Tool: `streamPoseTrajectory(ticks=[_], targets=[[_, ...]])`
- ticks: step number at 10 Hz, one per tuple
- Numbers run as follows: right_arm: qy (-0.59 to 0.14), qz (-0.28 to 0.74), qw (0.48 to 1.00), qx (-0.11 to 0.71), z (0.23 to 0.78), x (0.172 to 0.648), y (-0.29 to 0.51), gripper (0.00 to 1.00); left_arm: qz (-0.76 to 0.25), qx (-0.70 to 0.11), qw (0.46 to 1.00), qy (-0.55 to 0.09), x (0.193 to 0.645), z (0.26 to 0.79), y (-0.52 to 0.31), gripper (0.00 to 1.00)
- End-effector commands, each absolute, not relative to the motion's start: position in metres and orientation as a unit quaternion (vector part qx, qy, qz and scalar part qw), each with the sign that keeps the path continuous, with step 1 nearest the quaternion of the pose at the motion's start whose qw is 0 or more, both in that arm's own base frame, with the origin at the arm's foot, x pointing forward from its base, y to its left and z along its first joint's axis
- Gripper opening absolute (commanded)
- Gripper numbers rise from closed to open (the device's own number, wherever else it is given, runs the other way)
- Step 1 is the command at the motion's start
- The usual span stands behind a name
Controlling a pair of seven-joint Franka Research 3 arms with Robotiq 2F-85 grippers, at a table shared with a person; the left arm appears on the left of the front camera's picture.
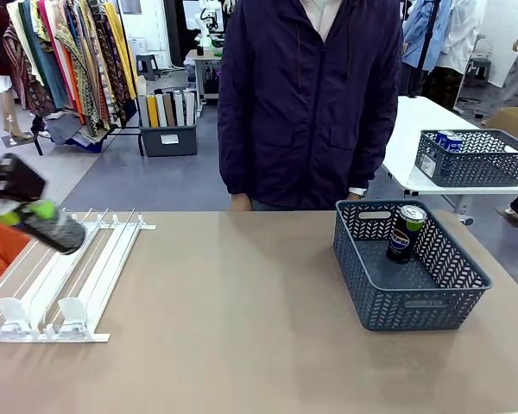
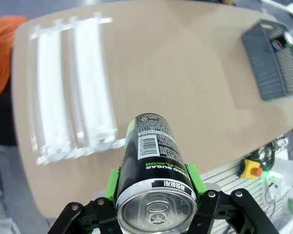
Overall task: Retrieve and store the cans from the dispenser.
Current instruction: Pick up one can from the Automatic Can Dispenser and place it in the middle of the table.
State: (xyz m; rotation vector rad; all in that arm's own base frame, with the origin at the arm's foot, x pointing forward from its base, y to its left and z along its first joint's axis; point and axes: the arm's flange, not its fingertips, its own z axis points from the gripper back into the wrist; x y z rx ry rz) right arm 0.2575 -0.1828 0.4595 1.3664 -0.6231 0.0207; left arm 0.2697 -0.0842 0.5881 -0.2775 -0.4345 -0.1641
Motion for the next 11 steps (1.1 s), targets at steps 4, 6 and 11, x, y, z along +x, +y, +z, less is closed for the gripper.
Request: streamPoseTrajectory(ticks=[4,6,11], targets=[[-0.294,0.008,0.72,0.629,0.464,0.261,-0.182,1.0,-0.298,-0.047,0.95,-0.08,0.374,0.544,-0.356,0.0],[-0.294,0.008,0.72,0.629,0.464,0.261,-0.182,1.0,-0.323,-0.005,0.945,-0.054,0.387,0.48,-0.432,0.0],[-0.294,0.008,0.72,0.629,0.464,0.261,-0.182,1.0,-0.257,0.006,0.965,-0.061,0.408,0.417,-0.436,0.0]])
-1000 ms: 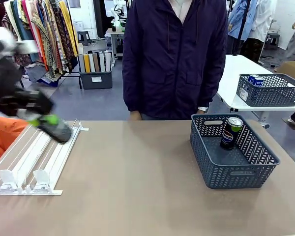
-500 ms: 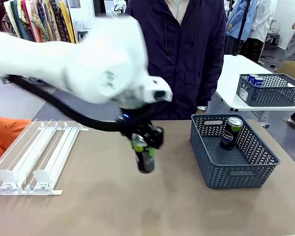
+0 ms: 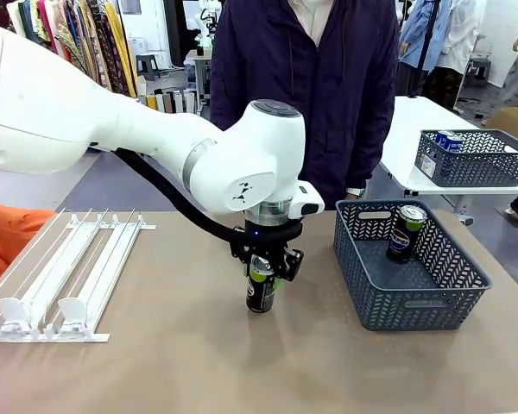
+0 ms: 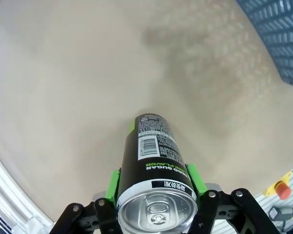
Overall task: Retrieve and store the cans from the dispenser.
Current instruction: Pick up one can from the Automatic Can Dispenser and place it in the middle of the table.
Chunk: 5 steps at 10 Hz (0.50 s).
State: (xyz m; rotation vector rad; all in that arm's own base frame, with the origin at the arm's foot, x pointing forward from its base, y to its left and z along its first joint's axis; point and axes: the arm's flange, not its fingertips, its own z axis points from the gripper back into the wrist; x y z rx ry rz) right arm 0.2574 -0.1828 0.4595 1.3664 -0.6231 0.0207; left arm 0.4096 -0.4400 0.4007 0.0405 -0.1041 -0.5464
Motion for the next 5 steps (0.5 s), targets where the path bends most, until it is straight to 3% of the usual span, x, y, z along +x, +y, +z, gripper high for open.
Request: streamPoseTrajectory(ticks=[1,5], targets=[[-0.294,0.008,0.72,0.629,0.464,0.261,-0.182,1.0,-0.25,0.005,0.967,-0.053,0.41,0.414,-0.43,0.0],[-0.294,0.008,0.72,0.629,0.464,0.261,-0.182,1.0,-0.236,-0.014,0.971,-0.046,0.415,0.407,-0.415,0.0]])
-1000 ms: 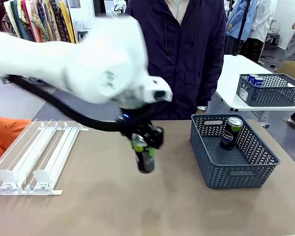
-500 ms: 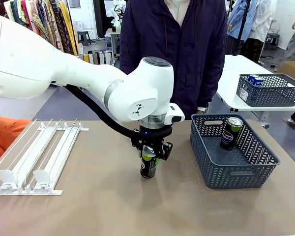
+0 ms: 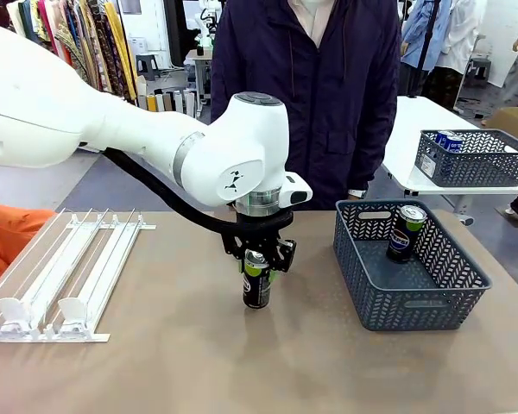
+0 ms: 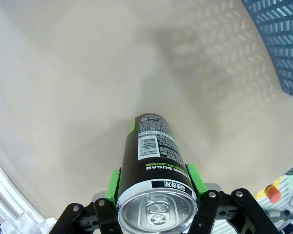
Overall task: Retrieve and store the cans from the dispenser.
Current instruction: Pick up one can from the Automatic Can Dispenser and place it in the middle of the table.
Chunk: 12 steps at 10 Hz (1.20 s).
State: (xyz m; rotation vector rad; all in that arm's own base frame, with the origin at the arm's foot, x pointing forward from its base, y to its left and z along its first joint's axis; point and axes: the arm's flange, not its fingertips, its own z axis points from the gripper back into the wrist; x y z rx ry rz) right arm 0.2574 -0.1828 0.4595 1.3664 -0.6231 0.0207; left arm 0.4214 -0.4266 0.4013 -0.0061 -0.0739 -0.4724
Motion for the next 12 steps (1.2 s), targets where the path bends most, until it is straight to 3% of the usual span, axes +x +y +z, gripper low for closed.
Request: streamPoseTrajectory(ticks=[1,2,3,4,5,9,12], targets=[[-0.294,0.008,0.72,0.629,0.464,0.261,-0.182,1.0,-0.233,-0.018,0.971,-0.046,0.416,0.406,-0.413,0.0],[-0.294,0.008,0.72,0.629,0.464,0.261,-0.182,1.0,-0.233,-0.021,0.971,-0.045,0.417,0.406,-0.413,0.0],[-0.294,0.008,0.72,0.629,0.464,0.261,-0.182,1.0,-0.234,-0.022,0.971,-0.044,0.416,0.406,-0.412,0.13],[-0.294,0.008,0.72,0.629,0.464,0.261,-0.182,1.0,-0.234,-0.016,0.971,-0.043,0.417,0.406,-0.412,0.62],[-0.294,0.008,0.72,0.629,0.464,0.261,-0.182,1.0,-0.233,-0.019,0.971,-0.042,0.418,0.405,-0.41,1.0],[-0.294,0.008,0.72,0.629,0.464,0.261,-0.182,1.0,-0.212,-0.042,0.973,-0.077,0.411,0.437,-0.385,1.0],[-0.294,0.008,0.72,0.629,0.464,0.261,-0.182,1.0,-0.221,-0.155,0.957,-0.108,0.351,0.544,-0.271,1.0]])
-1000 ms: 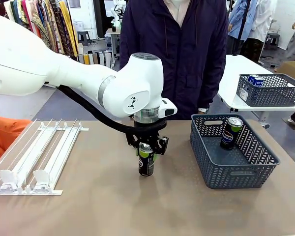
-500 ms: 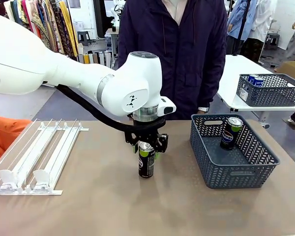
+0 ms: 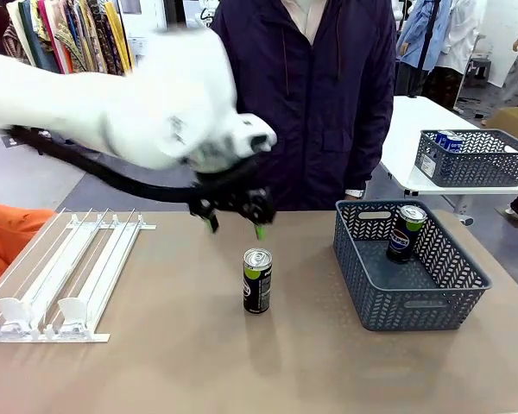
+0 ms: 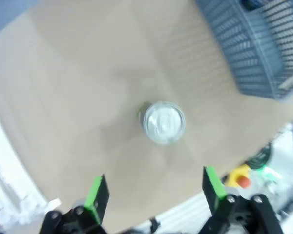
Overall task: Retrieve and store the cans from the dispenser.
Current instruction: Pick up one can from the Automatic Can Dispenser and place it in the middle of the table.
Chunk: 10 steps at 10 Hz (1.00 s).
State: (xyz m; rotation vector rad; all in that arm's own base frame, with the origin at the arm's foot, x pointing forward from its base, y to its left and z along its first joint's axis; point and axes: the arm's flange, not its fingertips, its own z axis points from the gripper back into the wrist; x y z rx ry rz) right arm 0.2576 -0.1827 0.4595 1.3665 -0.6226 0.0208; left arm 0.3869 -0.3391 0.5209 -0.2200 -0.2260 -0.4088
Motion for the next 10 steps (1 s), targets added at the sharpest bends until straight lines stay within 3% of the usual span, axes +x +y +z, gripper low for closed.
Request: streamPoseTrajectory(ticks=[1,3,4,6,8,9,10], targets=[[-0.294,0.008,0.72,0.629,0.464,0.261,-0.182,1.0,-0.192,-0.193,0.956,-0.107,0.338,0.564,-0.215,1.0],[-0.294,0.008,0.72,0.629,0.464,0.261,-0.182,1.0,-0.146,-0.35,0.914,-0.147,0.313,0.582,-0.093,1.0],[-0.294,0.008,0.72,0.629,0.464,0.261,-0.182,1.0,-0.074,-0.387,0.903,-0.169,0.304,0.575,-0.043,1.0],[-0.294,0.008,0.72,0.629,0.464,0.261,-0.182,1.0,-0.051,-0.501,0.844,-0.184,0.291,0.536,0.036,1.0],[-0.294,0.008,0.72,0.629,0.464,0.261,-0.182,1.0,-0.067,-0.616,0.747,-0.241,0.273,0.482,0.083,1.0],[-0.294,0.008,0.72,0.629,0.464,0.261,-0.182,1.0,-0.032,-0.617,0.751,-0.234,0.269,0.468,0.084,1.0],[-0.294,0.008,0.72,0.629,0.464,0.261,-0.182,1.0,-0.035,-0.579,0.788,-0.207,0.275,0.465,0.075,1.0]])
